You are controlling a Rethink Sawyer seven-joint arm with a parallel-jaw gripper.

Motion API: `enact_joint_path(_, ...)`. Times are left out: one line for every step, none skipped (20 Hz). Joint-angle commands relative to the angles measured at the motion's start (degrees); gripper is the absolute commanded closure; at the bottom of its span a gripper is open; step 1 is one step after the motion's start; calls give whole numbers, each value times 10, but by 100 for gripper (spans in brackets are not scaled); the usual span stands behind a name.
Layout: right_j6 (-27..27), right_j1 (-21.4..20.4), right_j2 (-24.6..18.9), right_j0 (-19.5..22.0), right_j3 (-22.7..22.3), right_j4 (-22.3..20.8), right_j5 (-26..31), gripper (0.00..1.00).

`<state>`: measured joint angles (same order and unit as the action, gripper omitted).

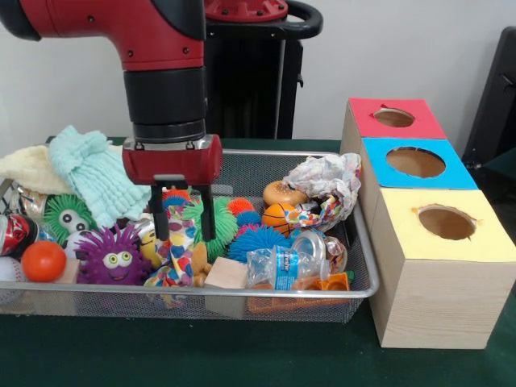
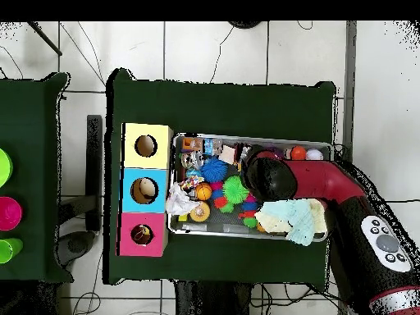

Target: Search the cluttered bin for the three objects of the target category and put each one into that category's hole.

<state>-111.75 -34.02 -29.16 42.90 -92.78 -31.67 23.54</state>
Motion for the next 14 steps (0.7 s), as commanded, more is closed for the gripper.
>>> enact_joint_path(126,43,-20,-7,50,-45,76,0)
enact_joint_path(102,36,-5,-16,26,-58,56,0)
enact_joint_path(88,43,7,-21,29,-64,54,0)
enact_joint_path(75,39,12,-26,18,-65,50,0)
enact_joint_path(72,46,15,-26,20,-66,52,0)
enact_joint_path(61,43,20,-31,14,-69,47,0)
enact_joint_path(53,46,25,-34,15,-72,42,0)
enact_joint_path(45,43,29,-39,11,-73,40,0)
enact_joint_path(39,45,34,-42,13,-76,39,0)
enact_joint_path(37,46,35,-43,14,-76,38,0)
enact_joint_path(33,48,38,-45,15,-76,37,0)
enact_joint_path(33,50,41,-46,17,-77,38,0)
enact_joint_path(31,51,45,-50,18,-78,40,0)
enact_joint_path(30,52,49,-53,19,-79,42,0)
